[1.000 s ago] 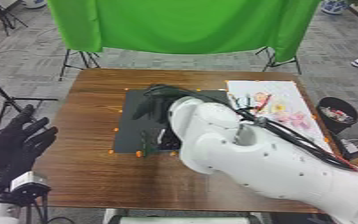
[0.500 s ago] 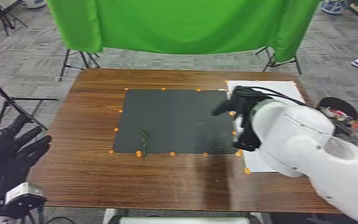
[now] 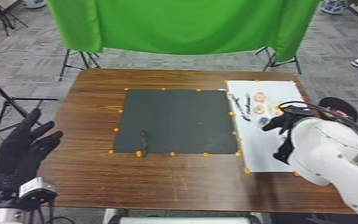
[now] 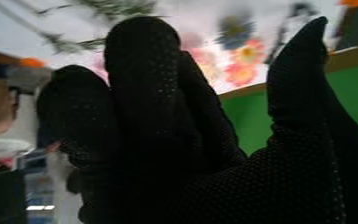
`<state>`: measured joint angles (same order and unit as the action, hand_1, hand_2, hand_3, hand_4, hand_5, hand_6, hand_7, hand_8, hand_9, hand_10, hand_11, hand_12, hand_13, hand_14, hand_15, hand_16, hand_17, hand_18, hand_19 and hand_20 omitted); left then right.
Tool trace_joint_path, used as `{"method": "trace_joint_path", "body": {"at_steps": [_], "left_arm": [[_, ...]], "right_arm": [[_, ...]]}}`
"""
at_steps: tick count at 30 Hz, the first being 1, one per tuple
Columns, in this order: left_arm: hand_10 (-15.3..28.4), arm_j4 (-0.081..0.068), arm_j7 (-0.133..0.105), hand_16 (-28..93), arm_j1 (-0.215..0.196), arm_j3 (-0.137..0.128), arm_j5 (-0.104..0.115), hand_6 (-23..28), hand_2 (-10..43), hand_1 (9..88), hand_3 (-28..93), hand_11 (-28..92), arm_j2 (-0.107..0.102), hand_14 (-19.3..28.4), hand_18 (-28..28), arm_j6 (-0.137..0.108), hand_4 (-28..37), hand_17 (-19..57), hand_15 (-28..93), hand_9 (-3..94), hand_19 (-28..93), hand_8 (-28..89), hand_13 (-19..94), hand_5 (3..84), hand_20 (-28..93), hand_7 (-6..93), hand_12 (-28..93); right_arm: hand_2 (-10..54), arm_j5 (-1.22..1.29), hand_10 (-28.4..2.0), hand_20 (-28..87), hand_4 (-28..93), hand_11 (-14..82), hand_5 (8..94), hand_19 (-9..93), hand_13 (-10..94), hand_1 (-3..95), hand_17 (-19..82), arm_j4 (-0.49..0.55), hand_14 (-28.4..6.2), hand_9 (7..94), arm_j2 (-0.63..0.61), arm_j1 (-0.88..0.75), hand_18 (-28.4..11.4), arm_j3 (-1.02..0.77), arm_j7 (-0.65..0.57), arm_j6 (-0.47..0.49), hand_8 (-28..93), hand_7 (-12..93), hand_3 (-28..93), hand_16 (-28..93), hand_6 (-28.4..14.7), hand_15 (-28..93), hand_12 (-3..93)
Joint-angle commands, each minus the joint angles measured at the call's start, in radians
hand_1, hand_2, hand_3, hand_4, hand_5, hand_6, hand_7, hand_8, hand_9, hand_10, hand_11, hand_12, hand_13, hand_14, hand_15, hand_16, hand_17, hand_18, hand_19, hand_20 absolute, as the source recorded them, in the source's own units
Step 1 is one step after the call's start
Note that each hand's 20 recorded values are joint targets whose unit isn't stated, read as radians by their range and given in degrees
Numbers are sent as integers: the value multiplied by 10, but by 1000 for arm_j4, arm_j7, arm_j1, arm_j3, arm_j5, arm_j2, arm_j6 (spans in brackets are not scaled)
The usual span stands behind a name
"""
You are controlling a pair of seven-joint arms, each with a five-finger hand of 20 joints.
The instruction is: Arrange flowers
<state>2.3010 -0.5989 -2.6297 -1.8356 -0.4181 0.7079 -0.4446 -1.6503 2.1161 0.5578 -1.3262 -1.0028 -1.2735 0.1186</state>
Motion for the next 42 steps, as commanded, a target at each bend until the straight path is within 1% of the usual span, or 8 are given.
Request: {"method": "trace_joint_path", "body": {"at_steps": [1,6,7,8,25,26,36,42], "left_arm": [[172,-1,-56,-106,-25,3,50,58,60,277,615,216,-50,266,277,-16,-223,-97,516,270,484,-73,191,299,25,75,116],[173,-1,-56,-106,-18,8,45,58,60,277,617,216,-42,267,277,-15,-221,-97,518,270,484,-73,193,299,25,75,116],[174,-3,-79,-106,-21,11,61,58,60,277,618,216,-59,267,277,-22,-221,-96,519,270,484,-74,193,299,25,75,116],[174,-2,-58,-107,-16,9,47,58,60,278,618,216,-43,267,278,-17,-221,-96,519,271,484,-74,193,300,25,76,116],[175,2,-8,-111,-3,2,7,60,61,278,624,223,36,267,277,17,-220,-96,525,275,485,-75,196,302,24,78,112],[175,2,-39,-111,-11,7,33,60,61,278,625,223,11,267,277,5,-220,-96,525,275,485,-75,196,302,24,78,112],[175,1,-43,-107,-9,13,46,60,60,281,627,226,-6,271,278,0,-218,-96,546,276,488,-76,201,303,25,79,111],[176,0,-64,-108,-13,19,66,60,60,282,628,227,-24,273,280,-5,-220,-96,567,275,490,-76,205,302,24,79,111]], "right_arm": [[5,-10,-261,-142,-178,174,604,932,882,356,723,-12,-111,813,-30,-46,-79,-70,-72,24,-65,65,662,102,-191,539,138],[-4,-12,-283,-244,-174,142,597,932,875,373,737,-36,-130,828,-49,-51,-71,-86,-84,13,-72,65,651,86,-209,525,127],[-5,-2,-283,-249,-173,133,593,932,872,374,736,-46,-135,829,-50,-40,-73,-84,-86,11,-72,65,651,82,-210,525,125],[-6,28,-284,-253,-173,125,592,932,871,376,736,-49,-137,833,-44,-55,-74,-113,-98,31,-72,64,651,76,-211,525,125],[-19,171,-284,-242,-156,124,605,932,843,423,734,-169,-165,835,-30,30,-93,-73,-160,112,-84,77,610,29,-258,570,106],[-21,179,-284,-242,-156,126,601,932,845,423,734,-173,-163,834,-27,42,-93,-67,-155,114,-83,75,612,29,-253,567,109],[-31,201,-284,-280,-166,160,586,932,865,441,730,-204,-143,815,-9,79,-85,-4,-150,84,-75,60,627,60,-200,522,129],[-35,185,-284,-282,-177,140,627,922,831,500,709,-221,-172,765,-14,86,-91,32,-142,51,-74,72,644,59,-192,523,124]]}}
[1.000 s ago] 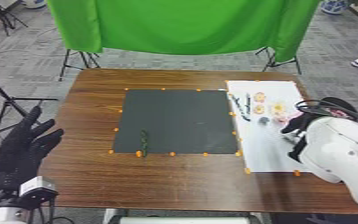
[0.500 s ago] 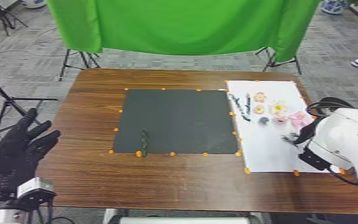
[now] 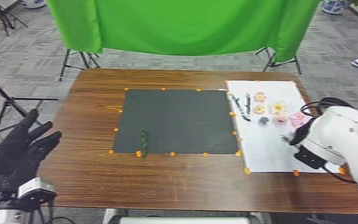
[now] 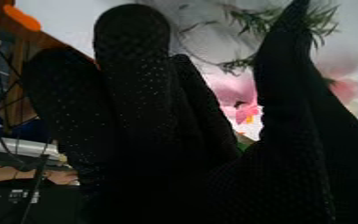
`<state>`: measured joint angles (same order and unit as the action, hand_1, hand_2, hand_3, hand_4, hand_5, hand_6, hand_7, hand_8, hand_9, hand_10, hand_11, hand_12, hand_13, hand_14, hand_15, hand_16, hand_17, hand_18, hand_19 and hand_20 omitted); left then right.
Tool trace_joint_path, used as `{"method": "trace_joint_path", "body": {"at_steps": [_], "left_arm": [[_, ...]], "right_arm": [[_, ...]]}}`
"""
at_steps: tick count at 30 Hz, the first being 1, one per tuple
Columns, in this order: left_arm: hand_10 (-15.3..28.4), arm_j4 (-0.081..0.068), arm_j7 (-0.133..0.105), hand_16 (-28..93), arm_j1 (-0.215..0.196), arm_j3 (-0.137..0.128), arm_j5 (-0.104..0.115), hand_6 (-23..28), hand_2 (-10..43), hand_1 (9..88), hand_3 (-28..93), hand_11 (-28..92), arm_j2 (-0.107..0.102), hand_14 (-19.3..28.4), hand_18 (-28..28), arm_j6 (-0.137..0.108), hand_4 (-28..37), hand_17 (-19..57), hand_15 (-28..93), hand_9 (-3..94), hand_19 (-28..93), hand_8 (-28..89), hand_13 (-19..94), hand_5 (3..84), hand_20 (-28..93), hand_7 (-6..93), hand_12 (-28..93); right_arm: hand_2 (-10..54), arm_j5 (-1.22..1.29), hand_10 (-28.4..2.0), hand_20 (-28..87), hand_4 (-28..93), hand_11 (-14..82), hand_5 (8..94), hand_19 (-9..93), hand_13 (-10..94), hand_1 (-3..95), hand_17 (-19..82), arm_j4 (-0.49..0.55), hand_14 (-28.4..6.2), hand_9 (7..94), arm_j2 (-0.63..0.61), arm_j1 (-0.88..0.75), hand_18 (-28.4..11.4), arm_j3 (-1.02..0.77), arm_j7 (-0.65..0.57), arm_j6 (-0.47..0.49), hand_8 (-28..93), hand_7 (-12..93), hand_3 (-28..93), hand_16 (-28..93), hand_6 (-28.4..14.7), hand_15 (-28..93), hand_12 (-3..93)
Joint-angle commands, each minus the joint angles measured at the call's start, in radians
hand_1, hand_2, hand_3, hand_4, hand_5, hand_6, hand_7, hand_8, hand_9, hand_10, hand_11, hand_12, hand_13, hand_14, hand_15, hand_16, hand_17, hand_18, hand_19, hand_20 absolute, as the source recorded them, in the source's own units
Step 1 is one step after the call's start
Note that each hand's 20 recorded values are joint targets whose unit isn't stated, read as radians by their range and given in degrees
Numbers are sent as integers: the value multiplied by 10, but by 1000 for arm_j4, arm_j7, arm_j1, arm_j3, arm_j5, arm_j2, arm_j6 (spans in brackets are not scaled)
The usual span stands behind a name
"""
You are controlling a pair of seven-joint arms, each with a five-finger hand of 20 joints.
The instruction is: Arrange flowers
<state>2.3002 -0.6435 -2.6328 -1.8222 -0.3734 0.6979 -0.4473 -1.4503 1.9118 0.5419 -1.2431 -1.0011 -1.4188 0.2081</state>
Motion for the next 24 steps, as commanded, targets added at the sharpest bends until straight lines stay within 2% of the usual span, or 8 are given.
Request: {"method": "trace_joint_path", "body": {"at_steps": [1,6,8,10,18,19,21,24], "left_arm": [[176,2,-1,-109,-9,1,10,60,61,283,628,227,-1,273,280,3,-220,-96,568,276,490,-76,205,302,24,80,111],[177,1,-43,-114,-24,4,49,60,61,282,629,228,-40,274,280,-10,-219,-96,572,275,492,-77,205,302,23,81,111],[177,0,-100,-116,-43,7,102,60,60,282,629,228,-95,274,280,-24,-218,-96,572,275,492,-77,205,302,22,81,111],[176,0,-44,-117,-18,8,51,60,61,283,628,227,-47,273,279,-12,-219,-96,571,275,491,-77,204,302,22,81,111],[177,0,-13,-119,-10,0,15,60,60,282,631,228,-10,272,278,0,-218,-96,566,276,490,-77,202,302,21,81,111],[177,0,17,-119,-3,-5,-6,60,60,283,631,228,9,272,278,10,-218,-97,565,276,490,-77,201,302,21,81,110],[177,2,16,-119,-7,-11,-8,61,60,283,631,228,10,272,278,9,-218,-96,564,276,490,-77,201,302,21,81,111],[177,7,-42,-119,-43,-20,40,61,61,283,631,228,-32,271,277,-10,-218,-96,561,276,489,-77,200,302,21,80,110]], "right_arm": [[-36,-20,-284,-282,-181,138,642,920,823,514,704,-13,-179,761,3,-10,-95,23,5,-44,-75,76,644,56,-185,519,123],[-54,-85,-267,-283,-208,154,719,928,810,613,684,-13,-188,769,-16,7,-107,85,42,-107,60,93,614,51,-160,522,121],[-64,-92,-237,-283,-218,165,767,931,819,653,678,-18,-179,818,-20,16,-110,103,51,-126,95,101,600,54,-148,514,126],[-62,-102,-216,-280,-232,175,806,932,844,671,696,-18,-161,872,-22,10,-101,103,65,-152,110,114,591,72,-131,518,145],[-49,-205,-204,-78,-263,229,842,932,875,683,688,20,-144,922,-56,16,-118,123,120,-279,155,127,620,105,-131,546,154],[-52,-214,-199,-69,-271,235,848,932,889,675,702,33,-133,929,-57,-6,-105,95,119,-277,159,128,636,103,-127,543,156],[-60,-227,-187,-93,-280,255,859,932,917,661,729,59,-108,936,-62,-10,-76,73,125,-280,160,130,659,110,-116,518,157],[-68,-245,-163,-115,-282,282,871,932,935,646,750,92,-78,937,-65,1,-52,60,145,-282,161,131,675,126,-93,506,152]]}}
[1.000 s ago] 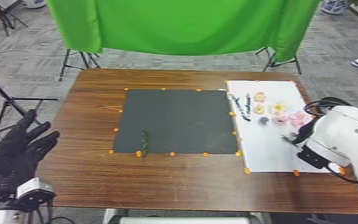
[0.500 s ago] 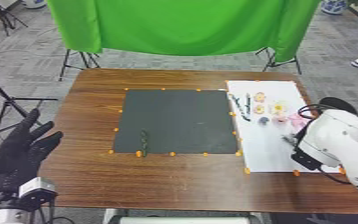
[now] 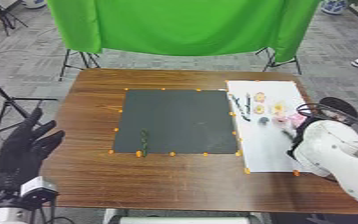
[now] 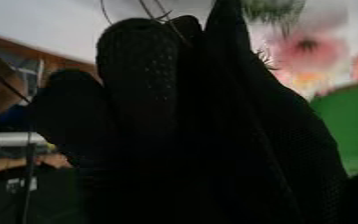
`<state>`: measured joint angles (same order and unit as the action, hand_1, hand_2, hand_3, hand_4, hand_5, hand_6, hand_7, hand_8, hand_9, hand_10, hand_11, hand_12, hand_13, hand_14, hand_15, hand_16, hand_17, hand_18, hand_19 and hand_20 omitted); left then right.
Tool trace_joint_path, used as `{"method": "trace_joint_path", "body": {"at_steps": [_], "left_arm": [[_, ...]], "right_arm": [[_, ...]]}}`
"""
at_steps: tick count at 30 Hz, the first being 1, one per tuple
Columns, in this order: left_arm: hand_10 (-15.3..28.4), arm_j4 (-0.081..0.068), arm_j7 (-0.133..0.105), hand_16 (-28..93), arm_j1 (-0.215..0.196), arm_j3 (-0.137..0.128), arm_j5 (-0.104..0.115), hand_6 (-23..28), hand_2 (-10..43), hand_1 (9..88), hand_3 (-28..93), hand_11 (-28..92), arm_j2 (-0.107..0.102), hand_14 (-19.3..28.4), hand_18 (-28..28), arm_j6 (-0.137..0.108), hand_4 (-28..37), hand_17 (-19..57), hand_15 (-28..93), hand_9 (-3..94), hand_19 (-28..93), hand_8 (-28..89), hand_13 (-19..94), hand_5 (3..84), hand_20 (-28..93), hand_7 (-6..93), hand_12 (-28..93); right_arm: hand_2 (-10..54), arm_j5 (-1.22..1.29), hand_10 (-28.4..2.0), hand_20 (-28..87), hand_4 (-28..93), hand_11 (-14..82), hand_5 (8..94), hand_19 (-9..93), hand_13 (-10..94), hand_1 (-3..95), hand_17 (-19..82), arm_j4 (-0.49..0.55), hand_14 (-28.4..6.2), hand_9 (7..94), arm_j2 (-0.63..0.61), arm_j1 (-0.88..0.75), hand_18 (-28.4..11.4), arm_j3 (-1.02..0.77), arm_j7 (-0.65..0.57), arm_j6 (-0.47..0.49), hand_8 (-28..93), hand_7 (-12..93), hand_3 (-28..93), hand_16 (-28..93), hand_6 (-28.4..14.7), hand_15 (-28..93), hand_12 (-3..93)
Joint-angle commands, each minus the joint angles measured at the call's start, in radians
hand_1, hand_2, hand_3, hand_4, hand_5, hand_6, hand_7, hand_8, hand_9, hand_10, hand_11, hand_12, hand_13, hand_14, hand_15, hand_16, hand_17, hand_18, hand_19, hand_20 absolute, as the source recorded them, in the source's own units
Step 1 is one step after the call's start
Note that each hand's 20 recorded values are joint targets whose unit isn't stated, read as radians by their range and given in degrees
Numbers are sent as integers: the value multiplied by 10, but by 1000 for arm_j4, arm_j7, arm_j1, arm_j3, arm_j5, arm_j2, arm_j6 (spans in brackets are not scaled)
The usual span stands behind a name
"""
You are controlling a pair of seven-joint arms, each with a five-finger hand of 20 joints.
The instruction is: Arrange flowers
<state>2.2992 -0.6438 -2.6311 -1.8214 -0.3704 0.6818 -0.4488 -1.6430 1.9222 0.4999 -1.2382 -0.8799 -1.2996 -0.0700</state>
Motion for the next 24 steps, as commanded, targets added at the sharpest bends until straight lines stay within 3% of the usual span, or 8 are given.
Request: {"method": "trace_joint_path", "body": {"at_steps": [1,7,10,15,18,21,23,24], "left_arm": [[177,8,-29,-119,-44,-25,29,60,60,283,630,228,-8,271,277,-5,-218,-96,561,276,489,-77,200,302,21,80,110],[177,18,-26,-118,-69,-50,26,61,61,284,630,228,2,271,277,-12,-218,-96,557,275,489,-76,200,302,22,80,110],[176,25,-16,-117,-84,-70,15,61,61,284,629,227,17,270,277,-11,-218,-96,556,276,488,-76,199,302,21,79,110],[177,33,35,-116,-78,-87,-20,60,61,284,630,226,59,270,276,-3,-216,-97,555,275,487,-76,199,302,21,79,110],[177,36,56,-116,-69,-87,-34,60,61,284,630,227,70,270,276,0,-217,-97,555,275,487,-76,198,302,21,80,111],[177,37,103,-116,-45,-86,-65,60,62,285,629,226,91,270,276,10,-216,-97,554,275,486,-76,198,302,22,79,111],[176,37,119,-116,-33,-85,-75,61,62,285,629,226,99,270,276,16,-216,-97,554,275,486,-76,198,301,22,79,111],[176,38,142,-116,-20,-85,-90,61,61,285,630,226,111,270,276,21,-216,-97,554,275,486,-76,198,301,22,79,111]], "right_arm": [[-71,-54,-157,-116,-282,288,872,932,936,642,755,96,-70,937,-22,-3,-48,-70,27,-4,161,131,678,128,-89,506,153],[-83,-72,-137,-97,-283,320,881,932,937,634,773,180,-53,937,15,52,-46,-76,69,43,155,132,693,132,-79,529,154],[-86,-62,-131,-83,-283,335,883,932,937,635,778,200,-51,937,59,126,-46,-34,87,70,151,134,694,126,-79,539,148],[-90,-44,-126,-82,-283,344,885,932,937,638,784,183,-51,937,187,283,-48,94,108,118,148,135,693,121,-79,546,144],[-91,-39,-126,-82,-283,344,885,932,937,640,784,157,-51,937,270,359,-48,178,122,133,148,136,693,119,-80,546,143],[-92,-38,-126,-83,-283,345,885,932,937,640,785,118,-51,937,362,406,-49,242,125,148,148,136,693,118,-80,545,142],[-92,-33,-125,-83,-283,346,885,932,937,640,785,85,-50,937,423,428,-50,280,129,160,148,137,694,118,-80,545,142],[-92,-37,-125,-83,-283,346,885,932,937,640,786,66,-50,937,451,434,-50,298,128,166,148,137,694,117,-80,545,142]]}}
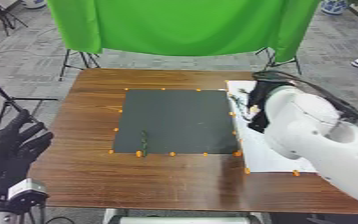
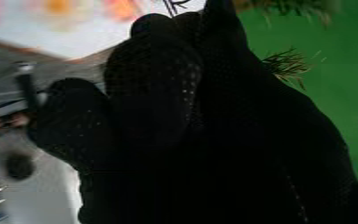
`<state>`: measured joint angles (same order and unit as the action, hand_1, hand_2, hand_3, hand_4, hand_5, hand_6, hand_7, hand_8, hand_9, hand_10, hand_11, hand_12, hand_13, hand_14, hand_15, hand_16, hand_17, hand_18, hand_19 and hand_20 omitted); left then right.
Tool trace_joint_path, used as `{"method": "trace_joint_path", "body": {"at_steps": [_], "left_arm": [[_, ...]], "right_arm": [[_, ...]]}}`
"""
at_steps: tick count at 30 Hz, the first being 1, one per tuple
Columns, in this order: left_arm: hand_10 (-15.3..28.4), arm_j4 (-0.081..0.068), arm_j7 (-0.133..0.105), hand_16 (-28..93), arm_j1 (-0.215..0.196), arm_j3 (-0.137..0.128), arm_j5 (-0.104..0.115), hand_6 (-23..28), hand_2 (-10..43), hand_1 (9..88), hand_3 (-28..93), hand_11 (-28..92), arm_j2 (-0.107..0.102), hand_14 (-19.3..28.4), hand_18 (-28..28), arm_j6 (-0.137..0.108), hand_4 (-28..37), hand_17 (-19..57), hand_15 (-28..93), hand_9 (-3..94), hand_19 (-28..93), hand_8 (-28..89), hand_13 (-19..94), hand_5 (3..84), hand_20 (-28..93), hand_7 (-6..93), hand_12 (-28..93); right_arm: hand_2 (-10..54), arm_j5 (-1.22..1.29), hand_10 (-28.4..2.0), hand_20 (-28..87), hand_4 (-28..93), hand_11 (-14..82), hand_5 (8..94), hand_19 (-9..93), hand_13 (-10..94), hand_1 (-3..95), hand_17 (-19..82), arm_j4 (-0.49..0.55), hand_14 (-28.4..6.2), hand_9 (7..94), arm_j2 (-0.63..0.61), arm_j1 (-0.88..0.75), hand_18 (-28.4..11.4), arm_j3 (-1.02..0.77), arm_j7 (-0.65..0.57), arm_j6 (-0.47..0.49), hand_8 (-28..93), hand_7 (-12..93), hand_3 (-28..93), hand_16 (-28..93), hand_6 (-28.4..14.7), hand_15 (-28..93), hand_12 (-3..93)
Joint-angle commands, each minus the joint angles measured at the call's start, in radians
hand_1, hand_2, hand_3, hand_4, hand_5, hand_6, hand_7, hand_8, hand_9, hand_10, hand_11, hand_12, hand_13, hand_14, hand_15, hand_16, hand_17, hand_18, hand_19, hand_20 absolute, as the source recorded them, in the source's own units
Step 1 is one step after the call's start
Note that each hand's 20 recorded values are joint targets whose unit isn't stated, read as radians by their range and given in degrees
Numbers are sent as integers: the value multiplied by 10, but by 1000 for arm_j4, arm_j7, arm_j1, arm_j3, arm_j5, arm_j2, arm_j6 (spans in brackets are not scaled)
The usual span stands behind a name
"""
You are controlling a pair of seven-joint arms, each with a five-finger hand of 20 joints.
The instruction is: Arrange flowers
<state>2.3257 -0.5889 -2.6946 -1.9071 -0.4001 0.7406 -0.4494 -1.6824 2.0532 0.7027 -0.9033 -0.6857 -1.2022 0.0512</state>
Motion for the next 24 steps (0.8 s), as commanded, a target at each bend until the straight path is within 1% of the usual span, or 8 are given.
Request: {"method": "trace_joint_path", "body": {"at_steps": [1,6,9,12,14,16,21,24], "left_arm": [[176,11,108,-116,55,1,-72,61,62,285,629,226,61,270,276,27,-216,-97,554,275,486,-76,198,301,22,79,111],[176,9,207,-116,117,-5,-131,61,62,286,628,226,102,270,276,58,-215,-97,554,274,487,-76,197,301,23,78,111],[176,1,248,-116,164,4,-155,61,62,287,629,225,112,270,276,78,-214,-97,553,274,486,-75,197,301,23,78,111],[176,-5,272,-116,197,15,-170,61,62,287,630,226,124,269,276,93,-213,-98,553,273,486,-75,198,301,23,78,112],[177,-7,284,-116,211,17,-180,61,62,287,631,225,133,270,276,100,-213,-97,553,273,486,-75,197,301,23,78,111],[177,-11,271,-116,214,27,-163,61,61,288,632,225,114,270,276,95,-213,-98,554,273,486,-75,197,301,23,78,111],[177,-15,265,-116,222,34,-157,61,60,289,634,227,116,270,276,103,-212,-98,555,273,486,-75,197,300,23,79,111],[177,-23,288,-117,247,38,-170,61,60,289,635,227,124,270,276,121,-212,-98,554,273,486,-75,197,301,23,79,111]], "right_arm": [[-92,0,-125,-84,-283,346,884,932,937,639,786,-84,-50,937,273,105,-50,124,29,46,148,137,695,117,-80,545,141],[-90,11,-124,-86,-283,345,884,932,937,638,787,-187,-50,937,392,112,-50,185,13,62,149,138,695,116,-79,545,140],[-90,21,-123,-87,-283,345,883,932,937,636,787,-232,-49,937,436,120,-50,216,0,58,149,137,696,115,-78,544,139],[-88,36,-122,-88,-283,342,883,932,937,634,787,-252,-48,937,456,127,-50,245,-13,65,149,137,695,115,-78,543,137],[-87,20,-122,-88,-283,340,881,932,937,634,787,-270,-48,937,469,124,-51,258,-15,70,150,137,695,114,-78,542,137],[-87,39,-122,-88,-283,340,881,932,937,633,787,-294,-48,937,474,131,-51,275,-30,61,151,136,696,114,-76,541,138],[-85,45,-121,-88,-283,340,880,932,937,631,787,-324,-47,937,480,123,-51,293,-47,58,149,133,696,114,-76,540,138],[-83,50,-119,-89,-283,337,878,932,937,629,787,-340,-47,937,485,132,-50,309,-51,37,147,132,695,114,-74,540,137]]}}
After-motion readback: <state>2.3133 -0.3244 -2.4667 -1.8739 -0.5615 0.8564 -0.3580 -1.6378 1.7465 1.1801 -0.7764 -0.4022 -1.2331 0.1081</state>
